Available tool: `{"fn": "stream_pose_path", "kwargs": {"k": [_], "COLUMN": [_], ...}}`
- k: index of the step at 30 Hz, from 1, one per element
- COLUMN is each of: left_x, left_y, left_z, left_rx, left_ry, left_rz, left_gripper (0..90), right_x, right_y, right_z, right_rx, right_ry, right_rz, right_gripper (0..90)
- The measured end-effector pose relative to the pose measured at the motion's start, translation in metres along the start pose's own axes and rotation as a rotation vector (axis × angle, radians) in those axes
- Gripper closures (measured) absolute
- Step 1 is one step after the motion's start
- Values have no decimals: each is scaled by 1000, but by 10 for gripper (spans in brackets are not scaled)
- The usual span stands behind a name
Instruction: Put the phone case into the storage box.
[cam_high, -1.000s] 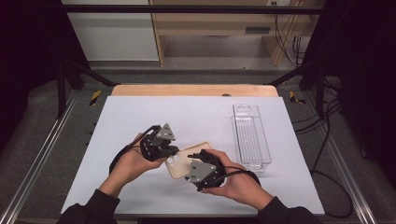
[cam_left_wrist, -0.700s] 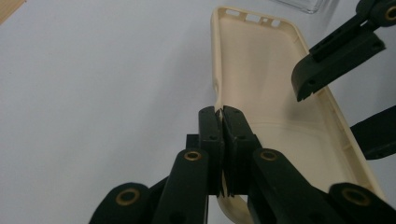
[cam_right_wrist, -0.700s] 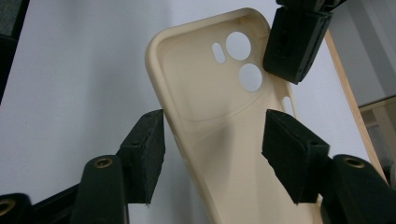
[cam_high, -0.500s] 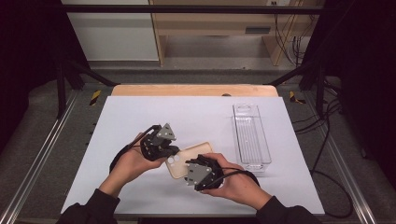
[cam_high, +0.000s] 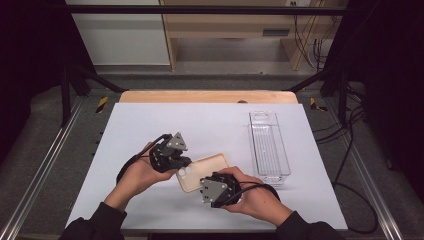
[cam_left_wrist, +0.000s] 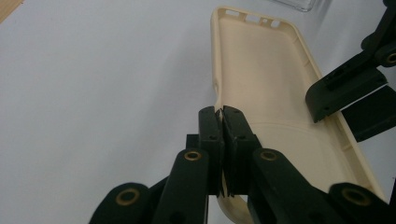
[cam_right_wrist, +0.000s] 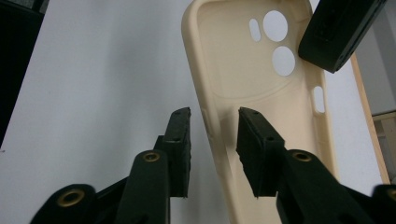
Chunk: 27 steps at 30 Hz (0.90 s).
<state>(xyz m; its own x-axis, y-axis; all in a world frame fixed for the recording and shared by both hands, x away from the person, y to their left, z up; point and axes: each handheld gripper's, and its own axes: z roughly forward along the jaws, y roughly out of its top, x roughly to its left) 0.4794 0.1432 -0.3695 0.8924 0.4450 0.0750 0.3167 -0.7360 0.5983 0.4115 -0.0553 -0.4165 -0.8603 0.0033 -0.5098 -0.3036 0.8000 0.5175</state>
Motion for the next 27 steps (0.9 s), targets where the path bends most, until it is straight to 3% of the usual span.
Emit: {"fn": "stream_pose_path", "kwargs": {"k": [10, 23, 26, 27], "left_x": [-1, -5, -6, -7], "left_y": [0, 1, 1, 1], "left_z": [1, 3, 1, -1], "left_rx": [7, 1, -7, -37], "left_ry": [-15, -36, -30, -27], "left_rz": [8, 48, 60, 64], "left_gripper": [876, 876, 868, 860], "right_x": [2, 9, 8, 8], "right_y": [-2, 2, 2, 1], "right_z": [-2, 2, 3, 3], "right_rx": [-2, -2, -8, -14], "right_ry": [25, 81, 84, 83], "right_rz": [-23, -67, -60, -61], "right_gripper": [789, 863, 868, 869]}}
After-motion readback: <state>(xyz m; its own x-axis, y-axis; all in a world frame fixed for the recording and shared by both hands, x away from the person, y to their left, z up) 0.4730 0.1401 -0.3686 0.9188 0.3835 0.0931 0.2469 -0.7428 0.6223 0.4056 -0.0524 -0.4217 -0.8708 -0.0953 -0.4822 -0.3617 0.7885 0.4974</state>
